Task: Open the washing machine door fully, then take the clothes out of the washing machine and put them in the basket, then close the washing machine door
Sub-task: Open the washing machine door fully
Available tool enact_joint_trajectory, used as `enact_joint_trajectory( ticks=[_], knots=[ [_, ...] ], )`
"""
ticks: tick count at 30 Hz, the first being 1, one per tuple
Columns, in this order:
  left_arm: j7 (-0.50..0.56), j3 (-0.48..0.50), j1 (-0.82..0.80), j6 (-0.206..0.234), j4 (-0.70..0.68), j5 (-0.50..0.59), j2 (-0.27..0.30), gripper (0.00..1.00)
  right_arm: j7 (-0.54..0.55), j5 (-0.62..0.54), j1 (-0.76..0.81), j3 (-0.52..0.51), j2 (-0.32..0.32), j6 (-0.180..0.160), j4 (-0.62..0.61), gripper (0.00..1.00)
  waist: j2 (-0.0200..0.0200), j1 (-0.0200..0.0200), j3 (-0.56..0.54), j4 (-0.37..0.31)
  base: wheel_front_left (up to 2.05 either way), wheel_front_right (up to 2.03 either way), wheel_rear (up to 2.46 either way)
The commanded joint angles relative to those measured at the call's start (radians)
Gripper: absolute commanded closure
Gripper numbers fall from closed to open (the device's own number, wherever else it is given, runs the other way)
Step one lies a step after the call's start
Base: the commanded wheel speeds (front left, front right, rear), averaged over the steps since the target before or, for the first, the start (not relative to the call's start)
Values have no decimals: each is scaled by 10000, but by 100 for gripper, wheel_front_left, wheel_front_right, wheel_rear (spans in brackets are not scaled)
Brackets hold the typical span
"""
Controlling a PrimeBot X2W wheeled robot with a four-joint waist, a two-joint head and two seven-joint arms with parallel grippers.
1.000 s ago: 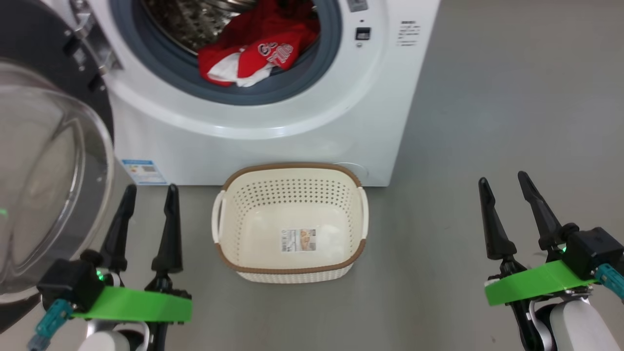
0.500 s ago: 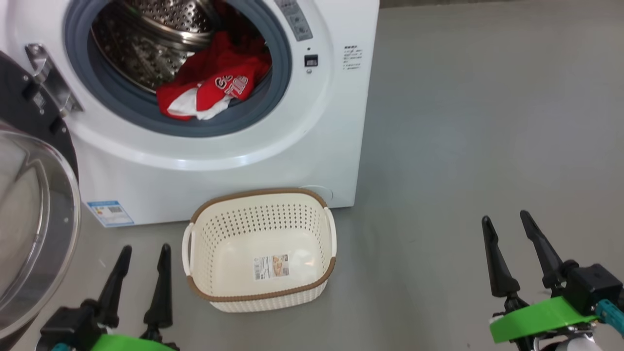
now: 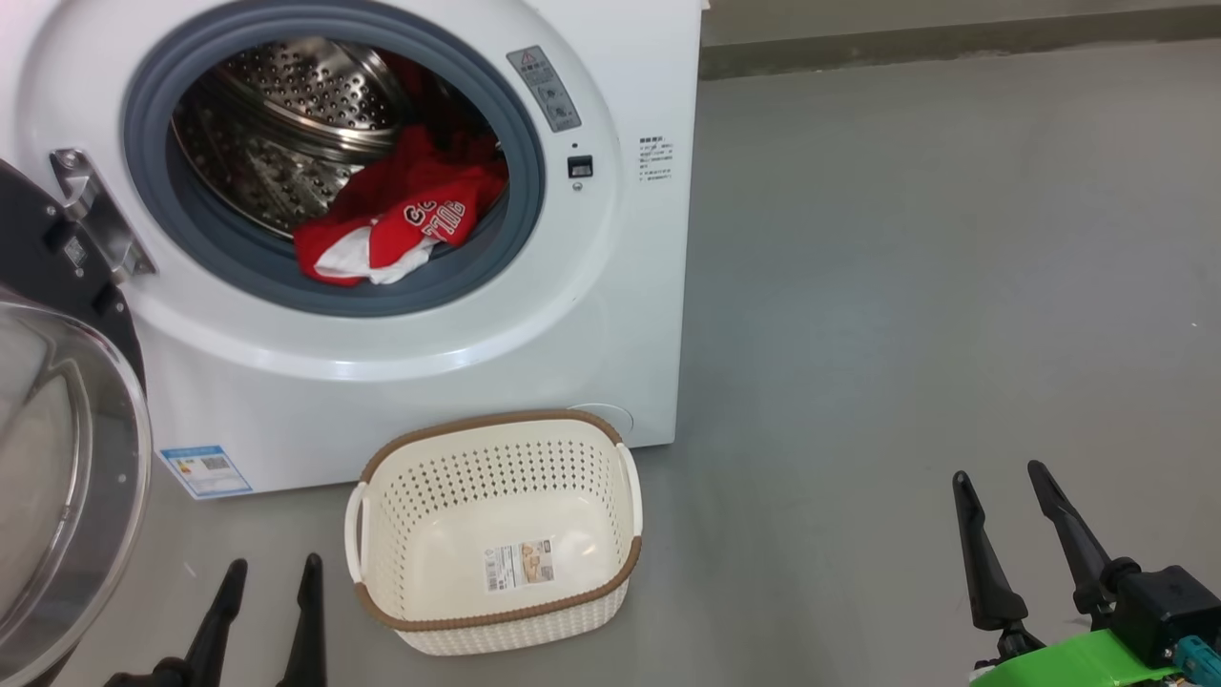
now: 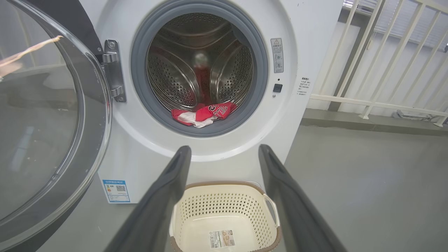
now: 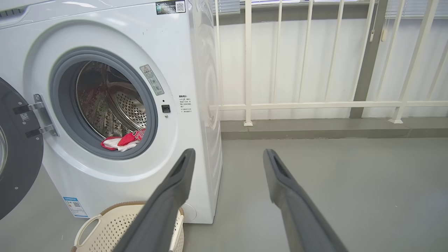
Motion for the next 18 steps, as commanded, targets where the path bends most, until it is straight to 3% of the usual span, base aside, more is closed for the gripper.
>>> enact_joint_trajectory(
  ticks=[1,18],
  knots=[
    [-49,372,-103,141,-309,67,201,0,-62,-105,-125,197,-89,48,-268,0,0,0,-88,-11,0,0,0],
    [181,359,68,632,-768,39,140,0,-62,-110,-204,319,-89,48,-210,0,0,0,-101,74,1,-1,0]
  ],
)
